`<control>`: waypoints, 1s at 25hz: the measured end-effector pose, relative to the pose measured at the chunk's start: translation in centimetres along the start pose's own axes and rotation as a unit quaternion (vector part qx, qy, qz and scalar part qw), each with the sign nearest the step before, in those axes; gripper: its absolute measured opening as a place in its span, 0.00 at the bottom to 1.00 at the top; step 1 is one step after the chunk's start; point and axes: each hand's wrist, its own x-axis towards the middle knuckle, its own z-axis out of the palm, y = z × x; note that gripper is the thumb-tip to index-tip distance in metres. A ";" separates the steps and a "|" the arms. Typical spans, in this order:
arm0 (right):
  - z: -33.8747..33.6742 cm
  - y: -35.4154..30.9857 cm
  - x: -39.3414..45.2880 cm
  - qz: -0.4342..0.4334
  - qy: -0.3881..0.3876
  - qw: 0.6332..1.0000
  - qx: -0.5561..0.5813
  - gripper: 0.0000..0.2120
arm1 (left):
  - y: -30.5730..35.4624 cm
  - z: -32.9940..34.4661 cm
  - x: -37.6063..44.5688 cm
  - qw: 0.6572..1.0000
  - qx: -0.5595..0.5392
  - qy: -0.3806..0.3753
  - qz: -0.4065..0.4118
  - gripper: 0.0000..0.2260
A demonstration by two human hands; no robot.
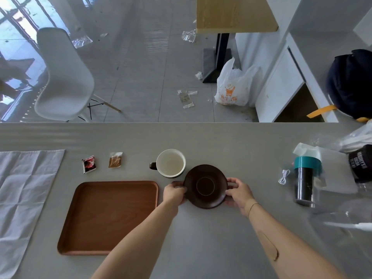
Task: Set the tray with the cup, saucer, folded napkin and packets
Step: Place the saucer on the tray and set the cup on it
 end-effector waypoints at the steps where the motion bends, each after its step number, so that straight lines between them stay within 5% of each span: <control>1: -0.1 0.2 -0.5 0.006 -0.006 1.000 0.007 0.18 | -0.1 -0.3 -0.3 1.000 -0.001 -0.005 -0.004 0.09; 13: 0.3 4.1 -9.5 -0.002 -0.109 0.993 0.036 0.14 | -4.5 -7.9 -6.4 0.999 -0.016 -0.041 -0.002 0.08; 25: 8.6 8.0 -13.5 -0.018 -0.129 0.991 -0.010 0.08 | -6.2 -19.3 -8.1 0.999 0.005 -0.045 0.005 0.06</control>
